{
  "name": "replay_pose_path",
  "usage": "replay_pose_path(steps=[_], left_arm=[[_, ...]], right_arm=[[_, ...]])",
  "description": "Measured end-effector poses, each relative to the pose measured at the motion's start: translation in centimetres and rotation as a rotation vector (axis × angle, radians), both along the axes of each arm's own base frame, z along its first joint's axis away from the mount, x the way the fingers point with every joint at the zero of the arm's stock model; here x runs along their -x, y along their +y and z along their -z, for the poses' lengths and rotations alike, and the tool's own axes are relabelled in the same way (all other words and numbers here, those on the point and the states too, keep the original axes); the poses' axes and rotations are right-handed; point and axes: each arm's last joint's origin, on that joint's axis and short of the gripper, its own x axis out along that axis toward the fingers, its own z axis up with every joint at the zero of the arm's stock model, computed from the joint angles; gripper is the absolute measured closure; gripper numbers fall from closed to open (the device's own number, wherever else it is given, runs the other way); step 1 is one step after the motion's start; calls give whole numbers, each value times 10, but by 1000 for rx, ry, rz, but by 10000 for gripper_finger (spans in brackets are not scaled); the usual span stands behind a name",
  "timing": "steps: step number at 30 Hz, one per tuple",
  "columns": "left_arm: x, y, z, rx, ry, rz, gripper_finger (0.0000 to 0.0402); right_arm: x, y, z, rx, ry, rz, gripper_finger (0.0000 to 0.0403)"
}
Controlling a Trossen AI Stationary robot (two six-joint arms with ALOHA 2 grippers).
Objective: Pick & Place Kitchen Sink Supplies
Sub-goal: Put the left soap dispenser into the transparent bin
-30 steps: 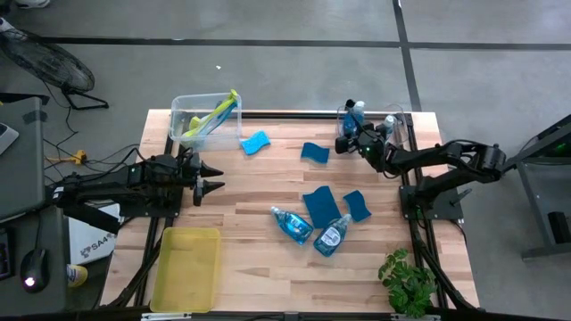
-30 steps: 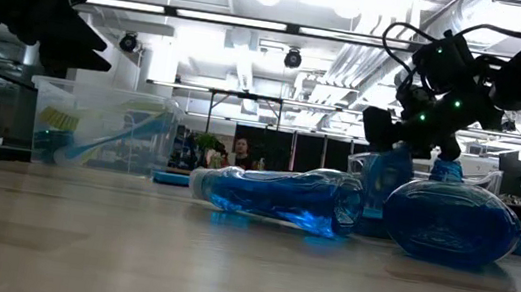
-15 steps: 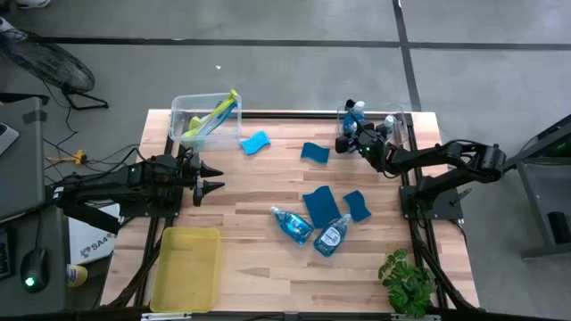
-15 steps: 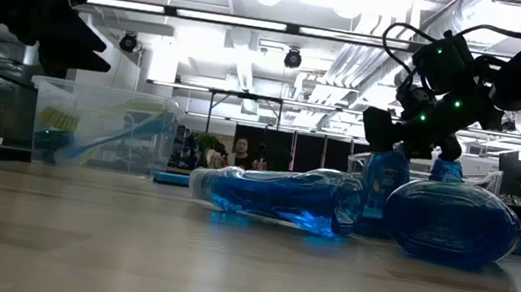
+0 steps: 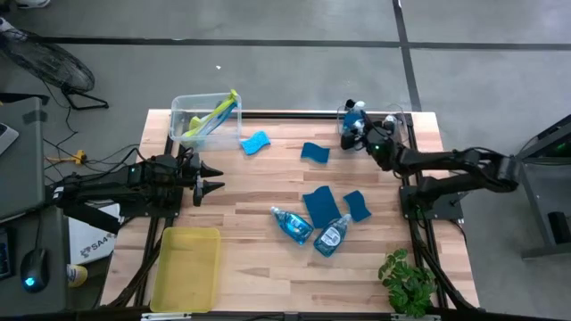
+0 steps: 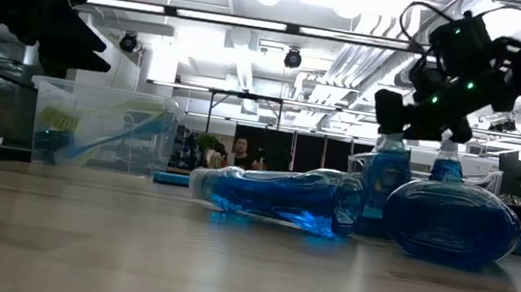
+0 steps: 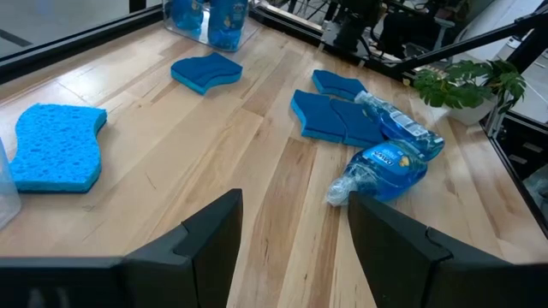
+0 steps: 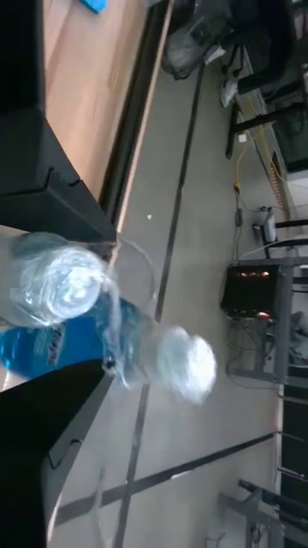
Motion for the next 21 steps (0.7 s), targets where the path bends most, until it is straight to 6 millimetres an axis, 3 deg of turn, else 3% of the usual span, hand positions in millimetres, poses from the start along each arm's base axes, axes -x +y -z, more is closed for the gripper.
replay_pose_path(steps=[13,21], left_arm=[[0,0,0,0,0,0,193],[0,0,0,15,-6,-1,193]], right_arm=[[33,25,-42,48,-91,-35,175],[37,41,-57,77,-165,-186,174]])
